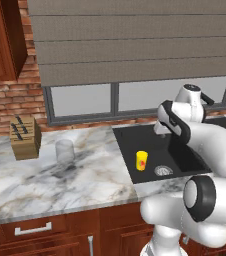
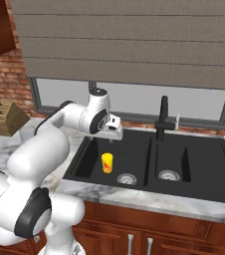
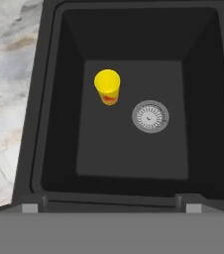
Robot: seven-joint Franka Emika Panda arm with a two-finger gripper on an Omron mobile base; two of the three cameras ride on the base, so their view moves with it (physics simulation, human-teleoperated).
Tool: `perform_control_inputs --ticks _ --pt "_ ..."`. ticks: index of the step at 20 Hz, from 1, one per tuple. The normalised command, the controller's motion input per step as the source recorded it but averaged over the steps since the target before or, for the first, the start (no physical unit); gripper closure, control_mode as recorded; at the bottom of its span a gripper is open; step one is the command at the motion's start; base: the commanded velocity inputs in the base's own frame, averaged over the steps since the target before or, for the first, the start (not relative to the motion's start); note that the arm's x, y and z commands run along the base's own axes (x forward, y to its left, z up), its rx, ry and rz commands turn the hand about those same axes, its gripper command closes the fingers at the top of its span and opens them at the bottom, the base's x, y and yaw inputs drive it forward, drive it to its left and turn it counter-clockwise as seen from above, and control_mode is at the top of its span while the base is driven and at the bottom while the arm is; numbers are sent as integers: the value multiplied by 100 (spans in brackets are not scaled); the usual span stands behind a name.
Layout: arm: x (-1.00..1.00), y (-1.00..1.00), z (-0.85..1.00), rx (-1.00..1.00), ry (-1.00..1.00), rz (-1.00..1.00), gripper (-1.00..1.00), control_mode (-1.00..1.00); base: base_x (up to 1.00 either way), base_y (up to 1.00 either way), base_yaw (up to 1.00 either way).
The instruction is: Move any existing items from the left basin to the right basin for drying. Then move the glass cup from the counter to the left basin of the sink for washing.
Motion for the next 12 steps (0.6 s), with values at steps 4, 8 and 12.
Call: perform_control_inputs --ticks 4,8,12 --pt "31 0 -15 0 4 0 -100 -100 0 0 0" --pt "33 1 -14 0 2 1 -100 -100 0 0 0" --pt "30 1 -14 0 2 2 -100 -100 0 0 0"
